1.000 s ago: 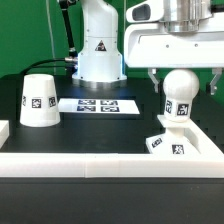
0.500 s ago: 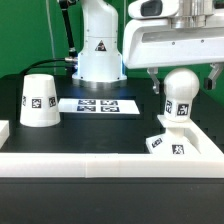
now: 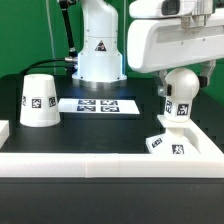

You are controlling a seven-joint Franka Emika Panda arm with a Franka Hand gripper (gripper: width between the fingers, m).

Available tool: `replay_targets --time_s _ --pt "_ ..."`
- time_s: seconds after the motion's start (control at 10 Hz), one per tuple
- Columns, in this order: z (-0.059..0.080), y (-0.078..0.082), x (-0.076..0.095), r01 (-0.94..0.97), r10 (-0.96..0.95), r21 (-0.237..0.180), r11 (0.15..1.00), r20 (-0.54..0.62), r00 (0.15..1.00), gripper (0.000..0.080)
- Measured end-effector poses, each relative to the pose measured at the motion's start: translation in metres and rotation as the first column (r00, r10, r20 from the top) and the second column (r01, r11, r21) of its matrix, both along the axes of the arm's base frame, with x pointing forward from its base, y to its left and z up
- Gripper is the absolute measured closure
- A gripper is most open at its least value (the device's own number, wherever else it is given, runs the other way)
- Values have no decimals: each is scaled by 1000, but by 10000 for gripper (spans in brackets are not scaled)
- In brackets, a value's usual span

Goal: Assemble lamp

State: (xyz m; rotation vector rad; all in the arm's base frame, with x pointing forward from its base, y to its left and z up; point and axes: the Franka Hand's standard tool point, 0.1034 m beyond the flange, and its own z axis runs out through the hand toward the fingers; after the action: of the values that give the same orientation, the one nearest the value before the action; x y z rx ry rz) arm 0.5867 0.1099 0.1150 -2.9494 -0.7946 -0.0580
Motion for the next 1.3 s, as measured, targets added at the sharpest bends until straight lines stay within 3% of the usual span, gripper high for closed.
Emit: replay_targets --time_s 0.3,0.6,1.2,1.3 --pt "0 7 -1 -333 334 -32 942 24 942 101" --pt "-1 1 -1 -619 622 -66 783 29 783 101" --pt "-4 -8 -1 -813 818 -104 573 11 575 101" --pt "-4 -8 -1 -793 798 -103 601 11 603 101"
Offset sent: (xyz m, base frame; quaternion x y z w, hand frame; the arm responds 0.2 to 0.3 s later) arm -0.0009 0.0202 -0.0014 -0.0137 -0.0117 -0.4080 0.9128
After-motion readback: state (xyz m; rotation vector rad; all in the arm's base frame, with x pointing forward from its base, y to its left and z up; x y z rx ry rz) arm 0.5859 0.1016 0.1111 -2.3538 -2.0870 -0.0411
